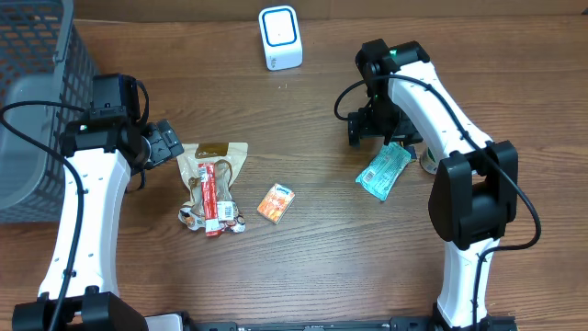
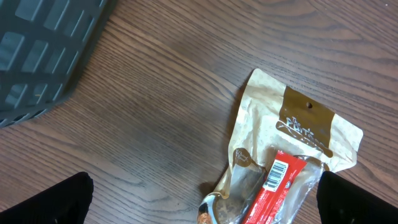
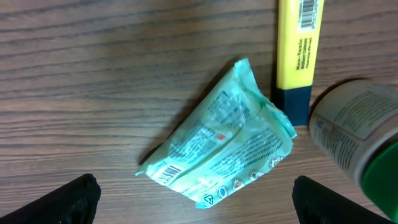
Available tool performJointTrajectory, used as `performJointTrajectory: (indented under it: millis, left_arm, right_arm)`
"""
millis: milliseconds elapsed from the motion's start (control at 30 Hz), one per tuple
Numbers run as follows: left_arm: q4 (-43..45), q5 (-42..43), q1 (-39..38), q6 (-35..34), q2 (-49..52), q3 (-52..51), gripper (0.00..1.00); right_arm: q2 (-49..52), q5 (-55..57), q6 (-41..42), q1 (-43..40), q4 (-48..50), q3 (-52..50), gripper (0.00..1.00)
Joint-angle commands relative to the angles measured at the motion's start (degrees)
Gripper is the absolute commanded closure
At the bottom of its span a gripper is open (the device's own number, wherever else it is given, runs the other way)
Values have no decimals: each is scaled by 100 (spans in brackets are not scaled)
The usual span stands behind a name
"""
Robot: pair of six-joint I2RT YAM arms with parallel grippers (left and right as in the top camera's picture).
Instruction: Scan the item barcode
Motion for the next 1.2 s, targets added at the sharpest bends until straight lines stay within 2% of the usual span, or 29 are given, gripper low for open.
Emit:
performJointTrajectory:
  millis: [0,633,1167]
  left_arm:
    - [20,-57,-24,22,35,-13,0]
    - [20,-57,-24,22,35,-13,0]
    - [22,-55,-24,22,35,-13,0]
  right_arm:
    - [-9,-74,39,-9,153,-13,0]
    - [-9,-74,39,-9,2251,-13,0]
    - [-9,-74,39,-9,2433,-13,0]
